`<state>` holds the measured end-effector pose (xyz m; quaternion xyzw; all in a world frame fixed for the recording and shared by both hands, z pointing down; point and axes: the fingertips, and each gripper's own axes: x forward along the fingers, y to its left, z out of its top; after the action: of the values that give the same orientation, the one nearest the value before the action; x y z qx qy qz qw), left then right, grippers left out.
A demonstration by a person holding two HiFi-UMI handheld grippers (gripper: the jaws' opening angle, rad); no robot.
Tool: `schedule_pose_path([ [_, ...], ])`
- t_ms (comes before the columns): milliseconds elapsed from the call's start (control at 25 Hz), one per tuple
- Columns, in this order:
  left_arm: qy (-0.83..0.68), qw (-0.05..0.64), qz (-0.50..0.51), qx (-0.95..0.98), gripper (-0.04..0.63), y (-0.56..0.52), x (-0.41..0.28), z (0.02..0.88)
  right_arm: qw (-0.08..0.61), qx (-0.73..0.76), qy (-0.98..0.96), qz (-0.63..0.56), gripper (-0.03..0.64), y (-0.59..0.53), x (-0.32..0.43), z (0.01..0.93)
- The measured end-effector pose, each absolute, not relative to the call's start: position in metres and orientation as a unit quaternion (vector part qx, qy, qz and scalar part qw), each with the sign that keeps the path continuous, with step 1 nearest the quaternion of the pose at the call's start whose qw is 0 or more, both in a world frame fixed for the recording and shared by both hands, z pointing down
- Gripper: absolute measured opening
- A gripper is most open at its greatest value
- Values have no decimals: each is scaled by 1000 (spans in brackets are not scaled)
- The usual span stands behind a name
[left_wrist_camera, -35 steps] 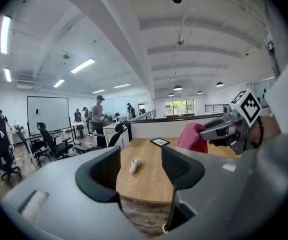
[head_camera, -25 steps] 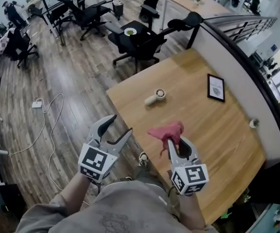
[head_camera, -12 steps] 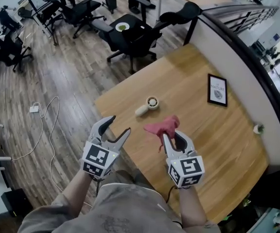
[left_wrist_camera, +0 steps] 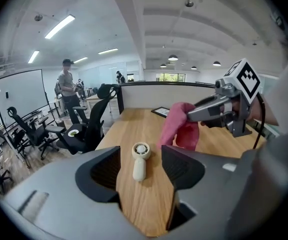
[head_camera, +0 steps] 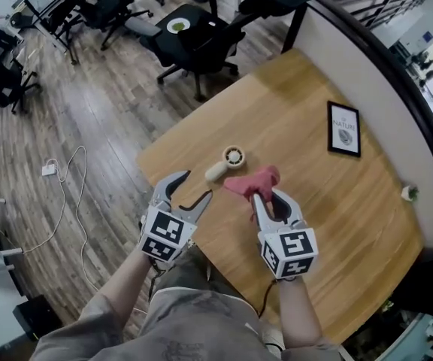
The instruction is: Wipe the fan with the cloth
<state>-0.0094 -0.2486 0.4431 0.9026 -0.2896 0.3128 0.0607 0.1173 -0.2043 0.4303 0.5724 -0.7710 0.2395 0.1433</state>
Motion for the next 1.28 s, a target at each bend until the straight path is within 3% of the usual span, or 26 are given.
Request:
schedule_pose_path([
  [800,-207,100,383,895,259,-287,17,605,154,618,-719,280,84,-258,131,526],
  [1000,-201,95,387,895,189,-289,14,628,159,618,-716,283,84,-262,134,536],
  [1280,-171,96,365,910,186,-292,18,631,164,624,-712,278,84,-277,143,545],
])
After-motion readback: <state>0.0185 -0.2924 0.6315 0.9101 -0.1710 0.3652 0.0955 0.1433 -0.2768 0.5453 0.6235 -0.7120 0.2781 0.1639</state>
